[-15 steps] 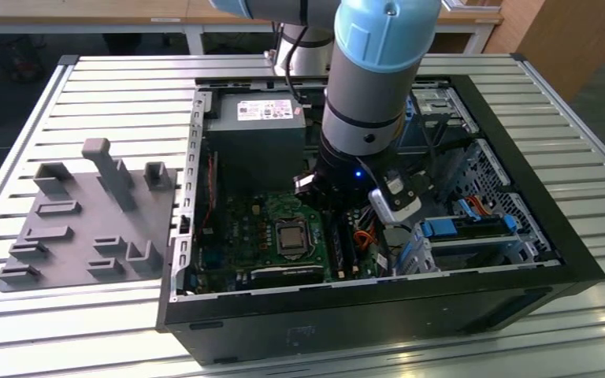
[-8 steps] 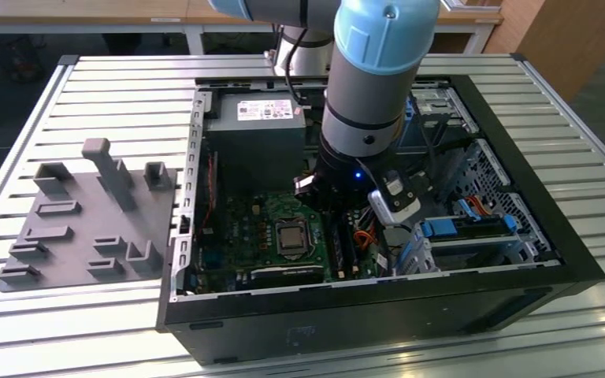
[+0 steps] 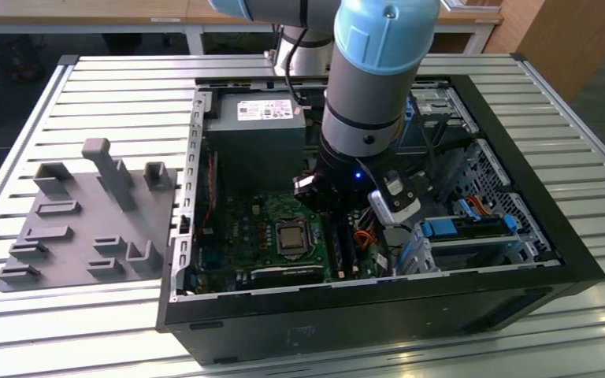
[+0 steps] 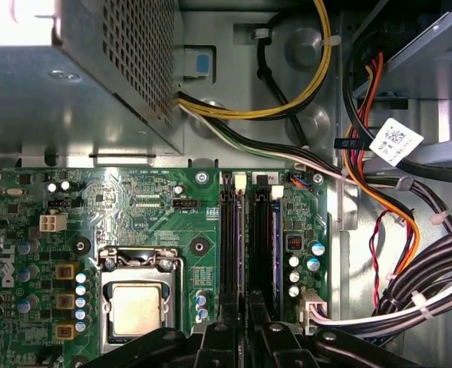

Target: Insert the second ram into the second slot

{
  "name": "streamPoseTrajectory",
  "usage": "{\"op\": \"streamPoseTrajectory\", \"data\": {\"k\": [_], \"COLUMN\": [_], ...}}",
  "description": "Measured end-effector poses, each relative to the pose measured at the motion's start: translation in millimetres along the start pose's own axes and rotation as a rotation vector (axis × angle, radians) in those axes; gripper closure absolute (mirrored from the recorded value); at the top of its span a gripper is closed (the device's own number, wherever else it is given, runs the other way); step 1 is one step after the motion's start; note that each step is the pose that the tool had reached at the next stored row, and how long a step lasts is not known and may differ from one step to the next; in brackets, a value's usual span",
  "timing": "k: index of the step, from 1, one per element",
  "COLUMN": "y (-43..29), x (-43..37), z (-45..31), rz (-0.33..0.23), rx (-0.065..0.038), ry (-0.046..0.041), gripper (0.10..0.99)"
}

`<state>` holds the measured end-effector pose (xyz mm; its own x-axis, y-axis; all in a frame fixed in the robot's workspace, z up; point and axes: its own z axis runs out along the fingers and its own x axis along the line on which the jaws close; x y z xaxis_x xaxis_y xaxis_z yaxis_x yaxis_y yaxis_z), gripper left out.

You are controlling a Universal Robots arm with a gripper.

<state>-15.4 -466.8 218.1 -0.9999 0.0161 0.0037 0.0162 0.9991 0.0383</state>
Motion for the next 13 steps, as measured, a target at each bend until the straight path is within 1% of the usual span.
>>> {"op": "streamPoseTrajectory", "data": {"k": [2, 4, 10, 13], "y": [0.0, 0.1, 0.4, 0.5], "x": [0.0, 0.0, 0.0, 0.0], "z": [-0.1, -1.8, -10.4, -11.1], "rz": [0.000, 0.000, 0.000, 0.000], "rx": [0.000, 0.000, 0.000, 0.000], "ry": [0.0000, 0.0000, 0.0015, 0.0026], "gripper": [0.878, 0.878, 0.878, 0.894]}}
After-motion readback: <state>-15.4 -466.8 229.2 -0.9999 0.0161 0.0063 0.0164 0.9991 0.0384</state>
